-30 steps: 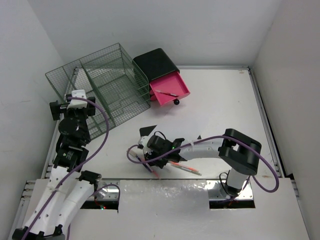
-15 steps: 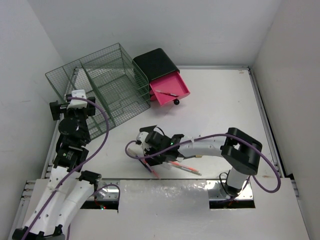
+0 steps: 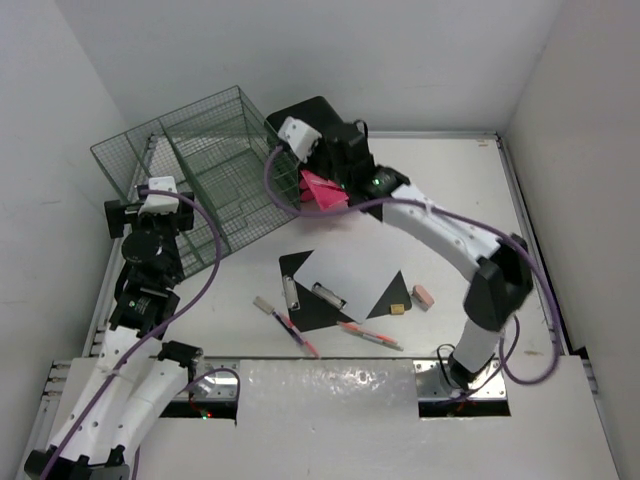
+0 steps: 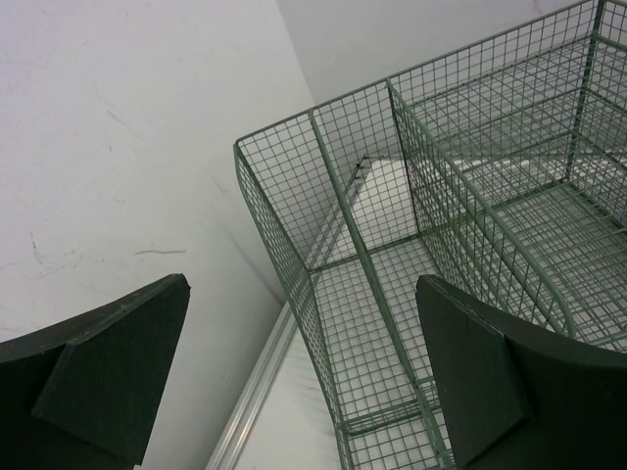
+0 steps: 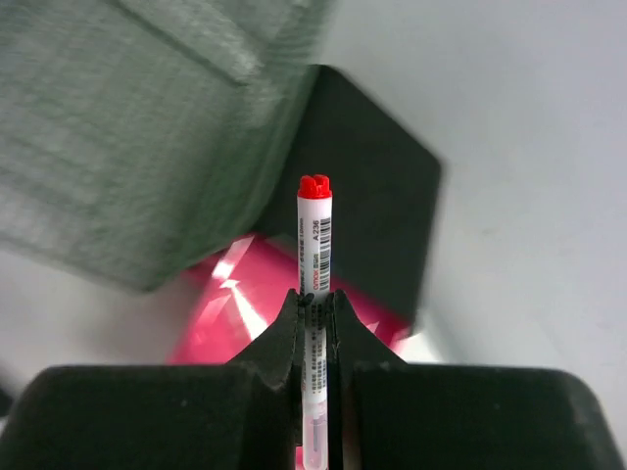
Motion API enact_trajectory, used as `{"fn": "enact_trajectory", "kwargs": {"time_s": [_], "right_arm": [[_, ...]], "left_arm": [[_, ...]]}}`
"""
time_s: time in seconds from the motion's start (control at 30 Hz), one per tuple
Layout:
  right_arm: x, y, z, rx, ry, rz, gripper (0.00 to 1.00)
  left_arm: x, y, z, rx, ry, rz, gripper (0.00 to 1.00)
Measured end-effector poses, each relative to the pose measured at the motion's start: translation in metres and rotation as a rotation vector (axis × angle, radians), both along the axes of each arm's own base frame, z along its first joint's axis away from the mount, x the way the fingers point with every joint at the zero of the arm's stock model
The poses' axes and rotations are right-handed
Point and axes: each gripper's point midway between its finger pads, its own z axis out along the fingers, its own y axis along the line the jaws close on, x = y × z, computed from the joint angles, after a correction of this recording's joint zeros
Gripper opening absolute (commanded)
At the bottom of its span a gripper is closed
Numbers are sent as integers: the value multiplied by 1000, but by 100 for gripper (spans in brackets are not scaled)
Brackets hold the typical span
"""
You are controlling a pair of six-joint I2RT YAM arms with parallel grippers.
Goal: Organize the desk
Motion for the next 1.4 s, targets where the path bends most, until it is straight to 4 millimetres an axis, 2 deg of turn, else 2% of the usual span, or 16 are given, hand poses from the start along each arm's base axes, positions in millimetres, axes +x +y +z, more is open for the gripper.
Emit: {"fn": "enact_trajectory", "kwargs": {"time_s": [0.07, 0.1, 0.17, 0.3, 0.37, 0.53, 0.67, 0.7, 0.77, 0.97, 1.1, 1.13, 1.23, 1.3, 1.33, 1.4], "right_arm": [[33, -2, 4, -60, -56, -12, 0], [57, -8, -4, -92, -63, -33, 0], [86, -24, -36, -173, -43, -54, 0], [107, -51, -107, -297, 80, -34, 0], [106, -60, -123, -333, 120, -15, 0], [104, -57, -124, -345, 119, 20, 4], [103, -55, -125, -349, 119, 31, 30], [103, -55, -125, -348, 122, 30, 53], [102, -54, -122, -350, 125, 33, 64], [101, -53, -99, -316, 109, 21, 67], [81, -55, -60, -191, 114, -29, 67], [69, -56, -50, -148, 118, -40, 66], [14, -52, -27, 38, 138, -49, 62], [-38, -40, -36, 140, 178, -9, 61], [-63, -31, -49, 158, 215, 19, 61], [-113, -7, -89, 139, 319, 95, 65]], "left_arm": [[0, 0, 0, 0, -1, 0, 100], [0, 0, 0, 0, -1, 0, 100], [0, 0, 0, -1, -2, 1, 100], [0, 0, 0, 0, 1, 1, 100], [1, 0, -1, 1, 3, 0, 99], [1, 0, -1, 1, 4, 0, 100], [1, -1, -1, 2, 6, -3, 100], [1, -1, -1, 2, 6, -3, 99], [1, -1, -1, 2, 6, -3, 100], [2, -1, -1, 2, 6, -8, 99], [2, -2, -1, 2, 6, -10, 100], [2, -2, -1, 2, 6, -10, 99], [2, -2, -1, 2, 6, -9, 100], [2, -2, -1, 2, 6, -9, 100], [2, -2, -2, 2, 6, -9, 100], [2, -2, -2, 1, 6, -10, 100]]}}
